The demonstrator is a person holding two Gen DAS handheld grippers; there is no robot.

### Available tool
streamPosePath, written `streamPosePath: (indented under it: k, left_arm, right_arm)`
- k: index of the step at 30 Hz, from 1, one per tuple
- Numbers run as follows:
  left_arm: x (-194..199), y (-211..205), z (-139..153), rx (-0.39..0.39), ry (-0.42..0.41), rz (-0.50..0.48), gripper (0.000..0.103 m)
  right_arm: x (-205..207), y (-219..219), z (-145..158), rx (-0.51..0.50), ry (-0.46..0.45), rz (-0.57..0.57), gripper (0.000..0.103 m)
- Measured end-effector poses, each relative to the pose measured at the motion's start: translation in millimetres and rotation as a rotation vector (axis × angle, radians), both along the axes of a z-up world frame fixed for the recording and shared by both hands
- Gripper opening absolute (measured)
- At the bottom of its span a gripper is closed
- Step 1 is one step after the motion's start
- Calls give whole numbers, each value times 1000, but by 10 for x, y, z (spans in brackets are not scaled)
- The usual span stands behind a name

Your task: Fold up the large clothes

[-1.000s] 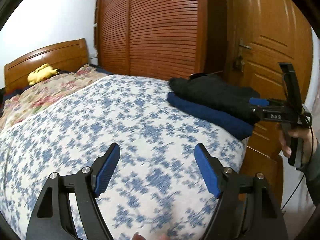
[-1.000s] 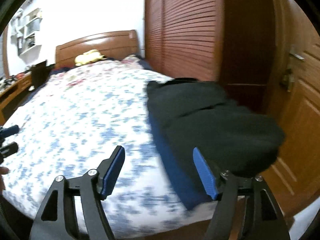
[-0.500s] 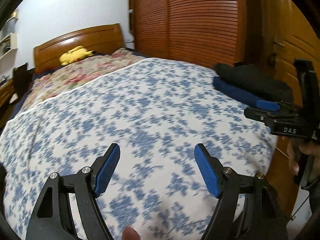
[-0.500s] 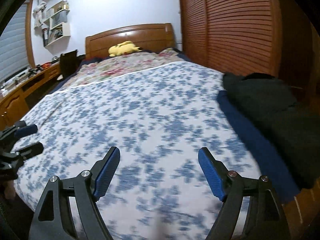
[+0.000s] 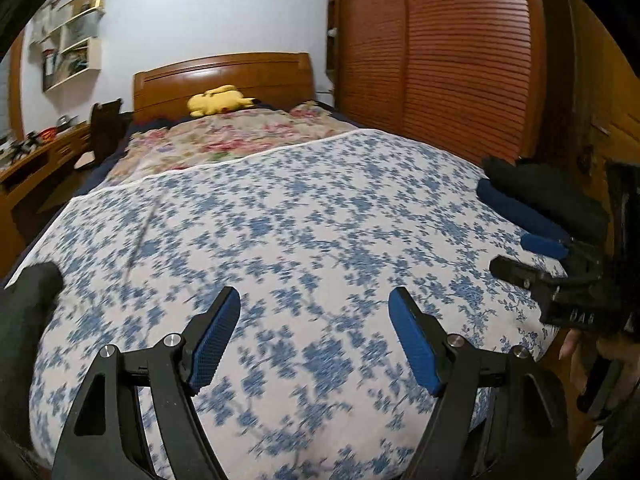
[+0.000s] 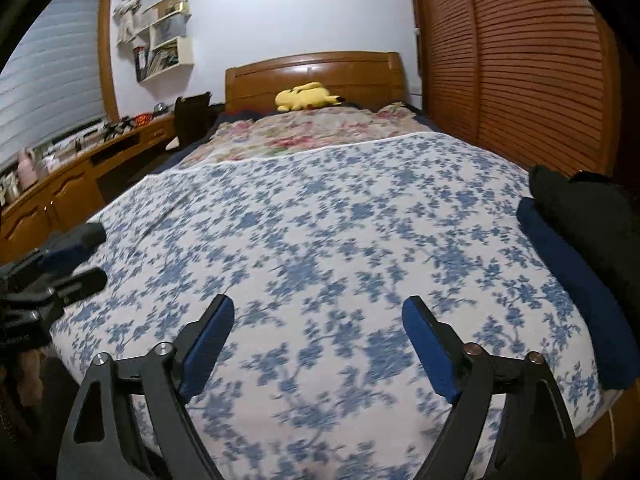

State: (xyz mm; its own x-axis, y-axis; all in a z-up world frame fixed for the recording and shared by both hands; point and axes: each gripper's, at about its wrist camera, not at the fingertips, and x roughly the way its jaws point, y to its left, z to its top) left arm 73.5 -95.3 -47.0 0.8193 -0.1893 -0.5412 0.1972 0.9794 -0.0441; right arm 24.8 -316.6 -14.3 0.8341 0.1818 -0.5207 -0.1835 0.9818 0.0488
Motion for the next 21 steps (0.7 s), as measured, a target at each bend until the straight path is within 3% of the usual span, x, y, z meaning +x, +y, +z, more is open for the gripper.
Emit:
streamPosePath:
  k: [12, 21]
  left_arm:
    - [-374, 510, 140, -8, -25, 117, 77]
    - [-677, 700, 365, -14, -80, 148, 77]
  right_arm:
    - [-103, 417, -8, -7, -29, 68, 89]
    - [-365, 531, 209, 10, -97, 108, 89]
